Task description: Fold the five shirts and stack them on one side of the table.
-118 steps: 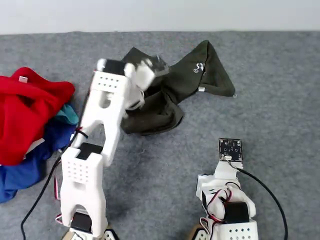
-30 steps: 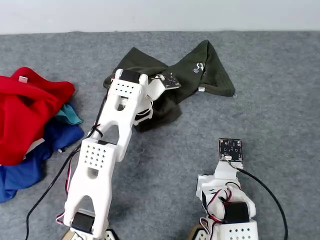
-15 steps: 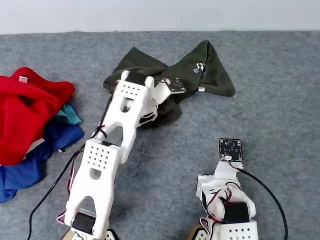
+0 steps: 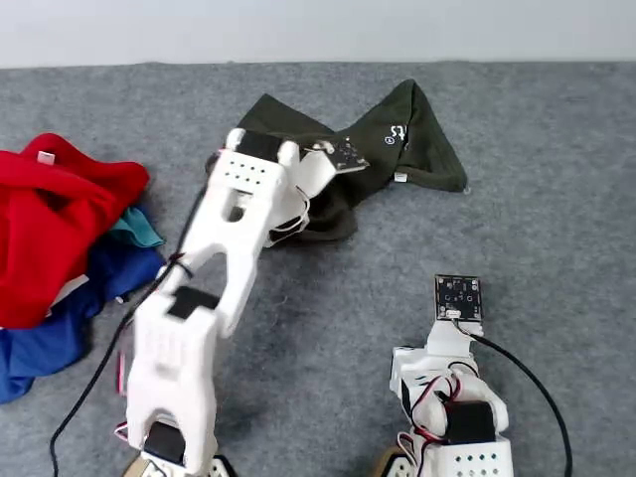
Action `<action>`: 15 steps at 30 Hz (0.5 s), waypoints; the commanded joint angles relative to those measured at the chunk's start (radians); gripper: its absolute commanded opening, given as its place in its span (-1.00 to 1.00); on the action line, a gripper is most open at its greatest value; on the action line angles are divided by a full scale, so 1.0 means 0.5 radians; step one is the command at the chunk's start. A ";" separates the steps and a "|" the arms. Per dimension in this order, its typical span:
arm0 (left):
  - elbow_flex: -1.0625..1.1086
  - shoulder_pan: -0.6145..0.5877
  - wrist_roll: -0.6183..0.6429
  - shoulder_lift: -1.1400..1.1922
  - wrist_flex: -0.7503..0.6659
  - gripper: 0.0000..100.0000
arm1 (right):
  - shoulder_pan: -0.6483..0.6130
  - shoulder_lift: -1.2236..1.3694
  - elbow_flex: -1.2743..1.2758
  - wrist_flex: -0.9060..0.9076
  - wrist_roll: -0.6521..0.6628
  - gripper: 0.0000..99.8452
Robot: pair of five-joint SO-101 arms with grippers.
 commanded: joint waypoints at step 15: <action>1.456 -0.540 0.012 -2.243 0.055 -0.98 | -0.008 -0.020 0.028 -0.014 0.021 -0.98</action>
